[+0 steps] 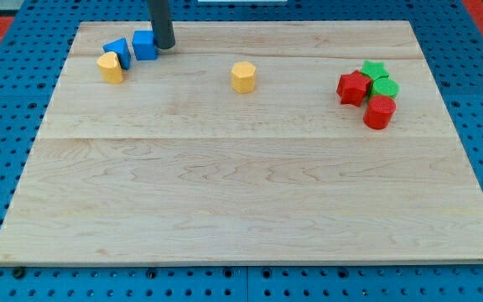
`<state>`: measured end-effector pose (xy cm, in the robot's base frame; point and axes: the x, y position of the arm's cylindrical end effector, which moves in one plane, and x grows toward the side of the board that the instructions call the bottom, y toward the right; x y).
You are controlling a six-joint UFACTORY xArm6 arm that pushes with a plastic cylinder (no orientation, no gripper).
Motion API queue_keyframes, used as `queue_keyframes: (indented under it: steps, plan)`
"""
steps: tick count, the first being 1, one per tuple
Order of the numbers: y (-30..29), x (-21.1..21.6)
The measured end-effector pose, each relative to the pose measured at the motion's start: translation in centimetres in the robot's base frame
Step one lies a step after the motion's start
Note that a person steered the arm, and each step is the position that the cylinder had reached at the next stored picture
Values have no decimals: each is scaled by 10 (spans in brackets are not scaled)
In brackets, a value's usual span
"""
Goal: Separate the blue blocks and yellow heart
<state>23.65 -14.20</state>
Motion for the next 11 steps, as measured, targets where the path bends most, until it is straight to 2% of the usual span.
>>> queue_keyframes:
  steps: [1, 2, 3, 5, 6, 7, 8, 10, 11]
  plan:
    - [-34, -4]
    - [-40, -35]
    - [-81, -36]
    - [-76, 52]
    - [-57, 99]
    - [-11, 113]
    - [49, 113]
    - [116, 93]
    - [108, 64]
